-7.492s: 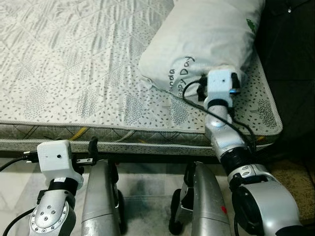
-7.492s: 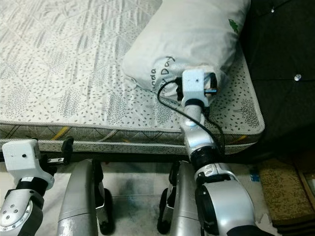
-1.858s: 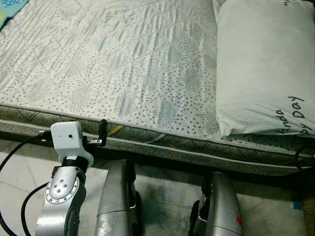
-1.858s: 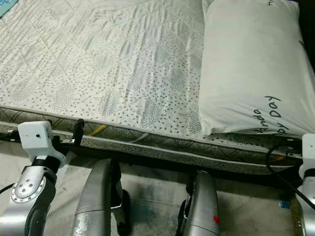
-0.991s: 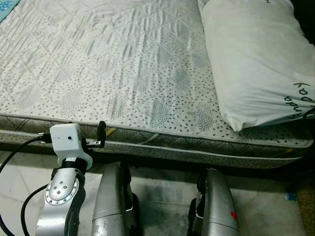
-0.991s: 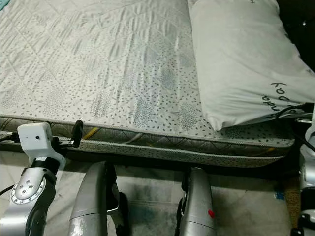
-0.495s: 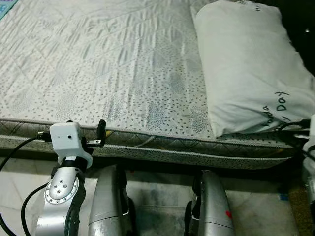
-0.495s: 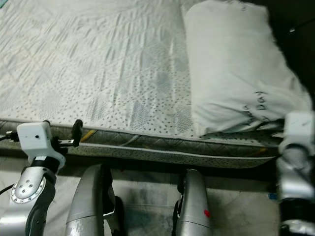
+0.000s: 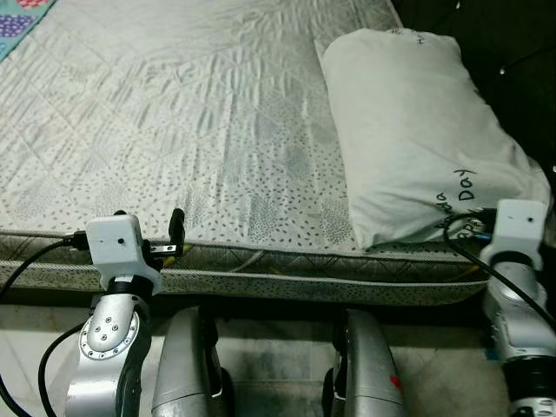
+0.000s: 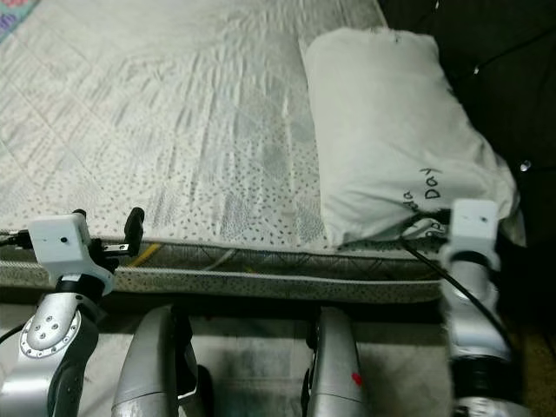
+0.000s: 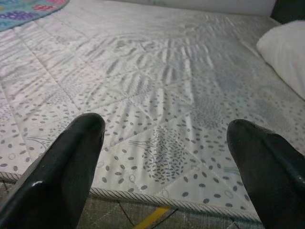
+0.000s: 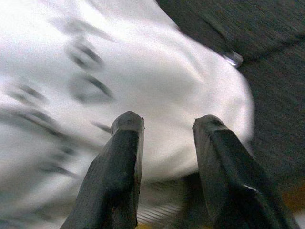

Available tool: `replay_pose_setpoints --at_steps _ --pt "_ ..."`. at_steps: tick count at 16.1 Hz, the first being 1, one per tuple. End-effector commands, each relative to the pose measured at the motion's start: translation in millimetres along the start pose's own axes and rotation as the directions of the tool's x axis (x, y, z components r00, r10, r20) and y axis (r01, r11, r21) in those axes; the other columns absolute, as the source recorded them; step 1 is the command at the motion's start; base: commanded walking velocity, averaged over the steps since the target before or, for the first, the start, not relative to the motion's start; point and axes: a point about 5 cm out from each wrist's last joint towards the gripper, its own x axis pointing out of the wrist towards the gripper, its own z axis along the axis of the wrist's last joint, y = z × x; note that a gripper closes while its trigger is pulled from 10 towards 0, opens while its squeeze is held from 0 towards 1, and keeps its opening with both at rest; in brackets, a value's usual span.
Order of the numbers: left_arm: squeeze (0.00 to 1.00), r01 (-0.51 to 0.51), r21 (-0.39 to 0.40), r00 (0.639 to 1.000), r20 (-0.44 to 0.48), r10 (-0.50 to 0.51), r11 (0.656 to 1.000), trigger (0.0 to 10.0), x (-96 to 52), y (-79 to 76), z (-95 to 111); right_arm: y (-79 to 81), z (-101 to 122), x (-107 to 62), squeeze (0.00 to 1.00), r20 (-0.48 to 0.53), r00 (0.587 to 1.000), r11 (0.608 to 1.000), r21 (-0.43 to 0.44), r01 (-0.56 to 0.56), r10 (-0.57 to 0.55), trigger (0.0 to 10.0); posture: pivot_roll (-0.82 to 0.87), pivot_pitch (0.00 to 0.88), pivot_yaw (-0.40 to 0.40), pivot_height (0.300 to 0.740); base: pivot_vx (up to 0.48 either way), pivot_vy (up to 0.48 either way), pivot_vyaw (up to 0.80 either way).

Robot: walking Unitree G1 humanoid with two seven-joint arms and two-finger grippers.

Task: Clean up the room

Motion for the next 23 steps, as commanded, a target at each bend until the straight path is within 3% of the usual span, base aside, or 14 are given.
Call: replay_pose_setpoints --at_steps 1,5,7,10,11,12,17,18,23 --pt "0.0 -0.005 0.004 1.0 -0.021 0.005 1.0 10.0 -4.3 -0.5 -6.1 10.6 11.5 -1.6 1.0 0.05 0.997 0.995 0.08 -0.06 0.056 10.0 0.02 0.124 -0.028 0.55 0.0 0.0 0.0" --pt "0.0 0.002 -0.003 1.0 -0.018 -0.003 1.0 10.0 -3.4 -6.1 -7.5 62.1 33.0 -16.7 1.0 0.136 0.955 0.919 0.265 -0.293 0.265 10.0 0.04 0.096 -0.044 0.55 0.0 0.0 0.0" --pt "0.0 0.001 0.001 1.0 -0.014 -0.001 1.0 10.0 -3.9 -5.0 -10.2 75.8 37.0 -23.6 1.0 0.162 0.934 0.893 0.282 -0.352 0.318 10.0 0.04 0.065 -0.045 0.55 0.0 0.0 0.0" --pt "0.0 0.007 0.007 1.0 -0.024 -0.007 1.0 10.0 -6.8 -4.2 -14.4 71.2 36.8 -28.7 1.0 0.167 0.935 0.89 0.293 -0.349 0.312 10.0 0.03 0.046 -0.034 0.55 0.0 0.0 0.0" --pt "0.0 0.012 0.005 0.999 -0.035 -0.012 1.0 10.0 -8.4 -5.4 -18.5 67.7 32.6 -32.9 1.0 0.155 0.934 0.899 0.259 -0.354 0.323 10.0 0.02 0.035 -0.034 0.55 0.0 0.0 0.0" --pt "0.0 0.019 0.002 0.999 -0.039 -0.019 1.0 10.0 -8.7 -7.1 -20.0 66.3 28.6 -35.6 1.0 0.142 0.935 0.89 0.289 -0.352 0.324 10.0 0.02 0.03 -0.036 0.55 0.0 0.0 0.0" --pt "0.0 0.018 0.005 0.999 -0.04 -0.017 1.0 10.0 -6.9 -6.8 -24.2 78.6 33.2 -38.4 1.0 0.143 0.927 0.885 0.279 -0.374 0.346 10.0 0.01 0.015 -0.039 0.55 0.0 0.0 0.0" --pt "0.0 0.018 0.002 0.999 -0.034 -0.018 1.0 10.0 -4.8 -7.7 -23.1 82.2 37.5 -36.0 0.0 0.154 0.924 0.882 0.278 -0.381 0.351 10.0 0.01 0.011 -0.037 0.55 0.0 0.0 0.0" --pt "0.0 0.037 -0.01 0.999 -0.01 -0.037 0.999 10.0 5.1 -15.7 -21.7 82.7 56.2 -20.9 0.0 0.196 0.928 0.879 0.305 -0.366 0.318 10.0 0.0 0.011 -0.033 0.56 0.0 0.0 0.0"
